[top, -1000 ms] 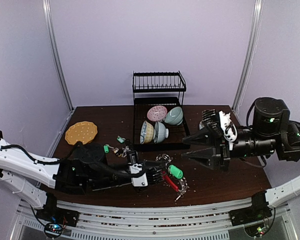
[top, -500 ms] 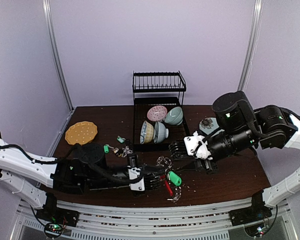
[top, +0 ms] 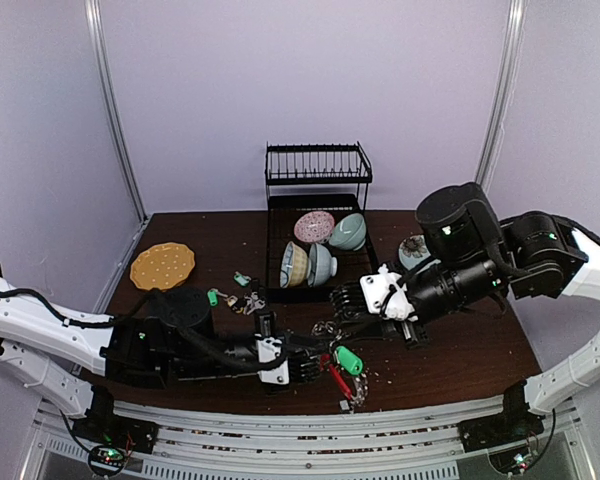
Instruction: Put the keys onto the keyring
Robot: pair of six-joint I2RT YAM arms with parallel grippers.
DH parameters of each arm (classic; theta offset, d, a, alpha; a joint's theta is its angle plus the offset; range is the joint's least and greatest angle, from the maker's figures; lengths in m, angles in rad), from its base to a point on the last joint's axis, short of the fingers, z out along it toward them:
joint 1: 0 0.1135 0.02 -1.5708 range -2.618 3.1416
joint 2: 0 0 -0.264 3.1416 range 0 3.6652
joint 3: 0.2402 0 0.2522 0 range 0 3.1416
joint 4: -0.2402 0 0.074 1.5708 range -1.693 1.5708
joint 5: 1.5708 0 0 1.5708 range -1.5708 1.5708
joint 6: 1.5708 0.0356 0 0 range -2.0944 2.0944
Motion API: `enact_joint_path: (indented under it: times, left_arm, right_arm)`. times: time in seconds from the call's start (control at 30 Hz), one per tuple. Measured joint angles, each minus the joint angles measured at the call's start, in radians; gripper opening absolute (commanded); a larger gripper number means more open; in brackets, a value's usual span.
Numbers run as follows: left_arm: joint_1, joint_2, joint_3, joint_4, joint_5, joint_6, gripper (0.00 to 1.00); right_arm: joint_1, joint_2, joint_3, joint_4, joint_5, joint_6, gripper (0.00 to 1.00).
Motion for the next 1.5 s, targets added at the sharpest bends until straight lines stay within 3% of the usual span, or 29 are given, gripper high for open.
enact_joint_path:
  times: [0.1, 0.4, 0.53, 0.6, 0.7, 0.8, 0.97, 1.07, 1.13, 1.37, 1.5]
  left_arm:
    - [0.000, -0.001, 0.000, 0.000, 0.000, 0.000, 0.00]
    - [0.001, -0.001, 0.000, -0.014, -0.005, -0.007, 0.00]
    - [0.001, -0.003, 0.000, -0.016, -0.006, -0.015, 0.01]
    - [0.001, -0.003, 0.000, -0.016, -0.018, -0.028, 0.24]
    - [0.003, -0.005, 0.000, -0.018, -0.042, -0.055, 0.44]
    - [0.033, -0.030, -0.001, -0.049, -0.035, -0.109, 0.55]
    - [0.145, -0.126, -0.023, -0.095, 0.029, -0.234, 0.51]
    - [0.154, -0.150, -0.024, -0.096, 0.039, -0.304, 0.41]
    - [0.153, -0.142, -0.023, -0.095, 0.047, -0.362, 0.39]
    - [0.153, -0.073, 0.004, -0.082, 0.031, -0.503, 0.49]
    - [0.160, -0.075, 0.004, -0.053, 0.011, -0.529, 0.49]
  right_arm:
    - [0.000, 0.013, 0.000, -0.001, -0.001, -0.003, 0.25]
    - [0.000, 0.034, 0.000, -0.013, -0.014, -0.005, 0.00]
    - [0.000, 0.033, 0.000, -0.016, -0.021, -0.009, 0.00]
    - [0.000, 0.032, 0.000, -0.015, -0.021, -0.005, 0.00]
    - [0.000, 0.029, -0.006, 0.008, -0.012, 0.029, 0.00]
    - [0.000, -0.003, -0.059, 0.080, 0.014, 0.101, 0.00]
    - [0.000, -0.052, -0.145, 0.193, 0.089, 0.253, 0.00]
    - [0.000, -0.053, -0.163, 0.256, 0.167, 0.341, 0.00]
    - [0.000, -0.051, -0.169, 0.290, 0.246, 0.405, 0.00]
    - [-0.010, 0.036, -0.073, 0.265, 0.576, 0.621, 0.00]
    - [-0.060, 0.130, 0.003, 0.201, 0.628, 0.720, 0.00]
